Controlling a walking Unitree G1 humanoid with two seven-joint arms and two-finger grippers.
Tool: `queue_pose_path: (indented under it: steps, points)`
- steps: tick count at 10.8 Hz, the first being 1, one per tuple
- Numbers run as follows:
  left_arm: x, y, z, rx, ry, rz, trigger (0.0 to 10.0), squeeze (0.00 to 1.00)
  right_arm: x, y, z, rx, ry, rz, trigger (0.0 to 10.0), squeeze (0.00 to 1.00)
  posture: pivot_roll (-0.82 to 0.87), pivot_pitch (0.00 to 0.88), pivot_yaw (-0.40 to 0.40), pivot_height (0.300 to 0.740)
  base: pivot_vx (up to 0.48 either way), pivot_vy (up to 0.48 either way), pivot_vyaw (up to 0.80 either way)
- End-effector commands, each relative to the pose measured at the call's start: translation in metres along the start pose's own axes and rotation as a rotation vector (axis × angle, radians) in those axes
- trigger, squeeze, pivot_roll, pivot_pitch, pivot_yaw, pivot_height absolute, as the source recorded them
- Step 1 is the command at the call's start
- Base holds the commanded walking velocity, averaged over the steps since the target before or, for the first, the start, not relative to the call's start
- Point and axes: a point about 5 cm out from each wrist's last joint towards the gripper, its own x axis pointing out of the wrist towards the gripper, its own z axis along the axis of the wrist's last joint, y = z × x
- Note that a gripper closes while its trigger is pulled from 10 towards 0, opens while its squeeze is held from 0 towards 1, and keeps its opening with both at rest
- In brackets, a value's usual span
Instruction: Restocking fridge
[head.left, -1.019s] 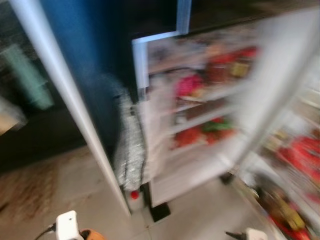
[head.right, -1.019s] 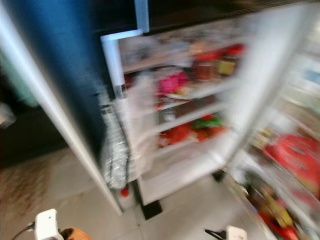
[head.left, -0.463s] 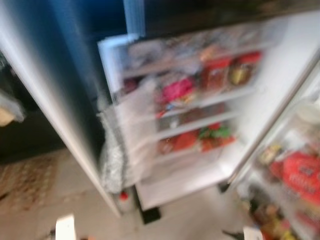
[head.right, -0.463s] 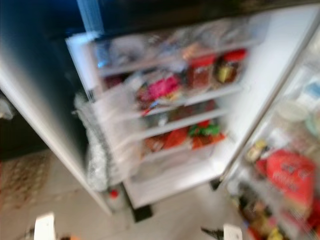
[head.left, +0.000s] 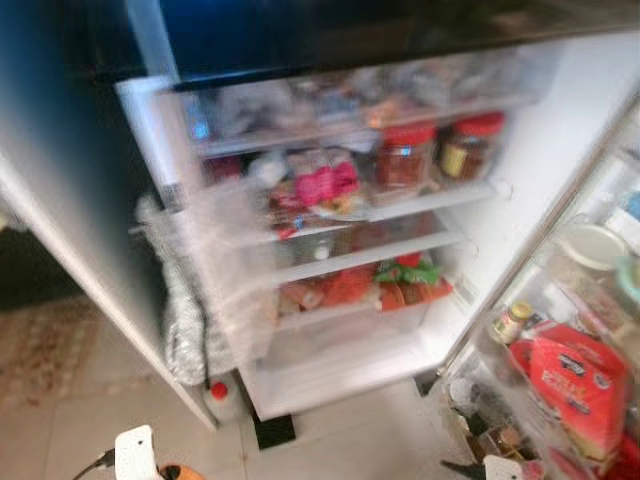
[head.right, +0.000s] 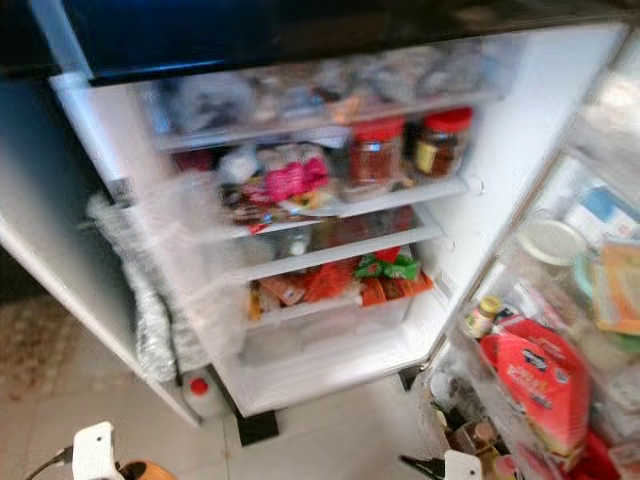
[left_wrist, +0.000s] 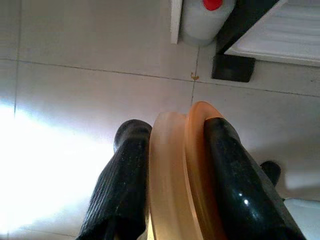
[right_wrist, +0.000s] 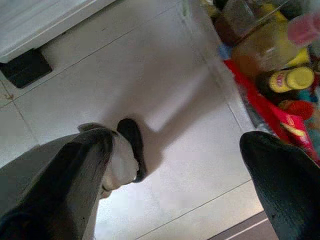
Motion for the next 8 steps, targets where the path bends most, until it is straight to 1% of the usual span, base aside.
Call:
queue_pose_path:
  steps: [1, 6, 8]
  points:
    - [-0.0013, 0.0046, -0.0103, 0.012, 0.042, 0.008, 10.0, 0.0, -0.0007, -0.0028, -0.0035, 0.002, 0.013, -0.007, 10.0, 0.0, -0.23, 0.054, 0.014, 0.74, 0.0, 0.0, 0.0]
    - [-0.0014, 0.0043, -0.0102, 0.013, 0.037, 0.003, 10.0, 0.0, -0.0008, -0.0032, -0.004, -0.011, 0.022, 0.0, 10.0, 0.0, -0.23, 0.052, 0.013, 0.74, 0.0, 0.0, 0.0]
    - [-0.0014, 0.0045, -0.0104, 0.015, 0.037, 0.006, 10.0, 0.0, -0.0008, -0.0031, -0.0039, -0.015, 0.021, 0.002, 10.0, 0.0, -0.23, 0.044, 0.015, 0.74, 0.0, -0.276, 0.0]
